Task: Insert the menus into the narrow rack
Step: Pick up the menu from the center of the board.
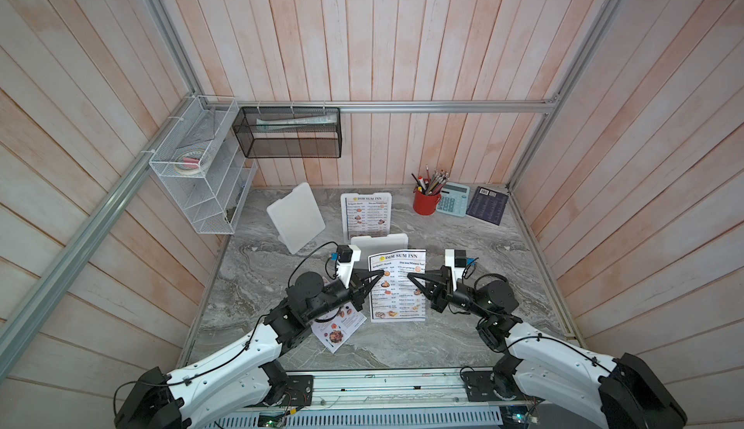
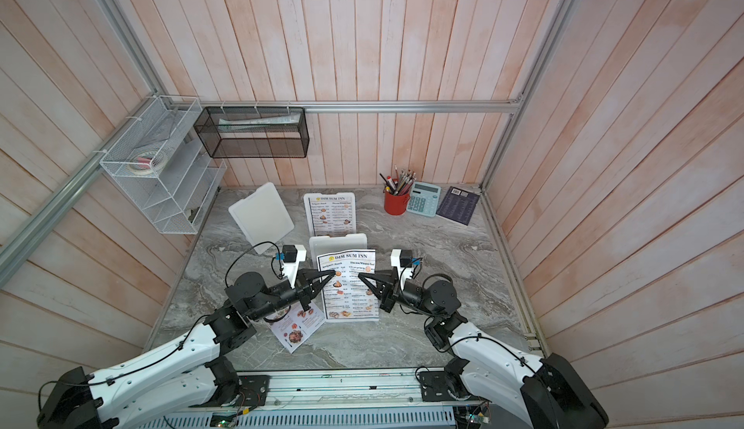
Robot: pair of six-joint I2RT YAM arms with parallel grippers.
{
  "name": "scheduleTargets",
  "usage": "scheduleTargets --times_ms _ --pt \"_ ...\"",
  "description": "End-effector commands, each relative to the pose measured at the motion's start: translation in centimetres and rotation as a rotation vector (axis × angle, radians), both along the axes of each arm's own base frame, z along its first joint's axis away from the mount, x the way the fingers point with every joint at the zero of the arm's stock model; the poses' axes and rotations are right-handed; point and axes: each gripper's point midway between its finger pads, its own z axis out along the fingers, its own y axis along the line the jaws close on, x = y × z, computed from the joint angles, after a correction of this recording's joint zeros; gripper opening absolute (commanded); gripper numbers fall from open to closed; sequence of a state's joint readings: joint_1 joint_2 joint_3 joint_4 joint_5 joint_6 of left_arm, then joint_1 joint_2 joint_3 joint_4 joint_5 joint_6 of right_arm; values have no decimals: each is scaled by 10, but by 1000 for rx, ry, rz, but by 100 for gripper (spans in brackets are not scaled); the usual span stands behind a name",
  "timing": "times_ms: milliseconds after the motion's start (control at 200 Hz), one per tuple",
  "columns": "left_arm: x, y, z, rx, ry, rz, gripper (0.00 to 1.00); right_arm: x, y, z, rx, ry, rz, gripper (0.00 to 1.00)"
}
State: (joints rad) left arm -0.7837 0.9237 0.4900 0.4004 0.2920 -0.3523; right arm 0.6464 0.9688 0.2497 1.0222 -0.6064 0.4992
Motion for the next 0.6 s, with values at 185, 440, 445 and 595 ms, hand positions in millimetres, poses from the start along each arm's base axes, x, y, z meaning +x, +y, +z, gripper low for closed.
scheduleTargets --times_ms 185,440,445,595 --pt "-17 -8 29 46 -109 -124 0 -13 -9 0 -43 -43 33 31" --pt "-29 -11 28 68 -133 -191 0 -18 -1 -2 -65 -39 114 27" --pt "-29 -11 28 69 -132 -191 0 -18 -1 -2 -66 -39 115 27" --pt "-31 -10 31 92 -138 -194 0 -16 3 -6 -89 -25 133 27"
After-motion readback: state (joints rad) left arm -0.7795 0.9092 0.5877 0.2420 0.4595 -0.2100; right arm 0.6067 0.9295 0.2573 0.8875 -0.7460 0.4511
